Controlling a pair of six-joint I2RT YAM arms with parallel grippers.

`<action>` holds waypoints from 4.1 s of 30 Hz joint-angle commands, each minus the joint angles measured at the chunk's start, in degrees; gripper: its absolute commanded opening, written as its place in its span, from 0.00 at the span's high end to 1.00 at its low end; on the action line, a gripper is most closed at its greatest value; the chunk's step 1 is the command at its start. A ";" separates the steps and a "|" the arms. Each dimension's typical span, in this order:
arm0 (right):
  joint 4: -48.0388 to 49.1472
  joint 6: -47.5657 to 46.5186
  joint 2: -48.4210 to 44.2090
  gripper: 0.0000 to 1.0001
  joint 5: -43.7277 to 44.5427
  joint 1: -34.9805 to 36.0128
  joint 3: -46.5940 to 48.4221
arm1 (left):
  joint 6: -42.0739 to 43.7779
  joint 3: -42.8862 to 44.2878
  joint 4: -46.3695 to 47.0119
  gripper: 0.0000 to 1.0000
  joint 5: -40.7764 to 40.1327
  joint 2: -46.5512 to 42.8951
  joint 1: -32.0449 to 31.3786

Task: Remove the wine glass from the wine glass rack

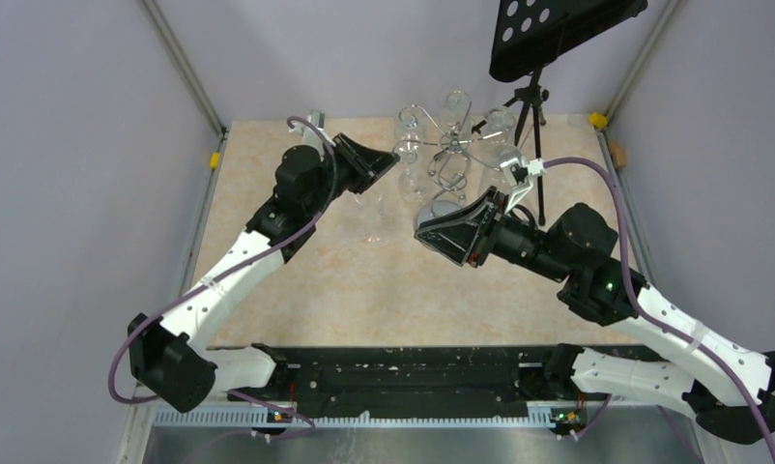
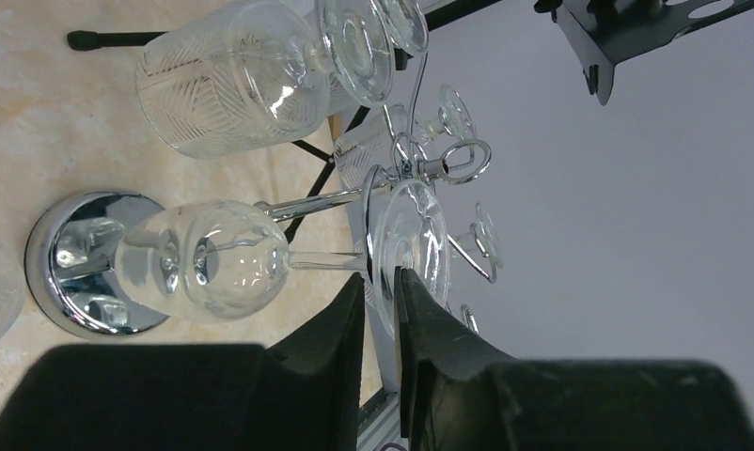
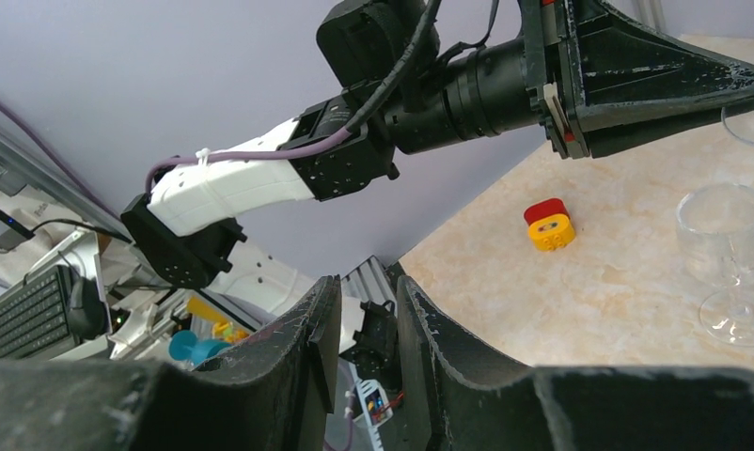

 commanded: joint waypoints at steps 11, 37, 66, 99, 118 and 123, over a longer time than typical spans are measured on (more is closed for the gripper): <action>0.81 -0.52 -1.88 0.70 2.93 -0.34 -0.25 | 3.88 0.00 -1.78 1.00 -2.78 -3.31 -0.26; 0.55 -0.23 -2.46 0.70 4.51 -0.38 -0.90 | 3.30 2.58 6.10 1.00 -11.62 -3.83 -0.26; -0.07 -0.27 -2.86 0.70 4.86 -0.37 -0.89 | -1.78 6.02 10.88 1.00 -1.77 4.33 -0.24; -0.11 0.09 -3.15 0.37 6.31 -0.29 -0.78 | -11.32 0.08 15.77 1.00 7.82 -2.40 0.08; -1.36 -18.41 -6.34 0.36 17.40 -0.31 -3.55 | -18.29 -9.78 18.58 1.00 7.39 -11.93 0.37; 2.32 -27.27 -6.22 0.36 13.54 -0.30 -6.43 | -18.62 -11.47 16.60 1.00 7.26 -16.24 0.40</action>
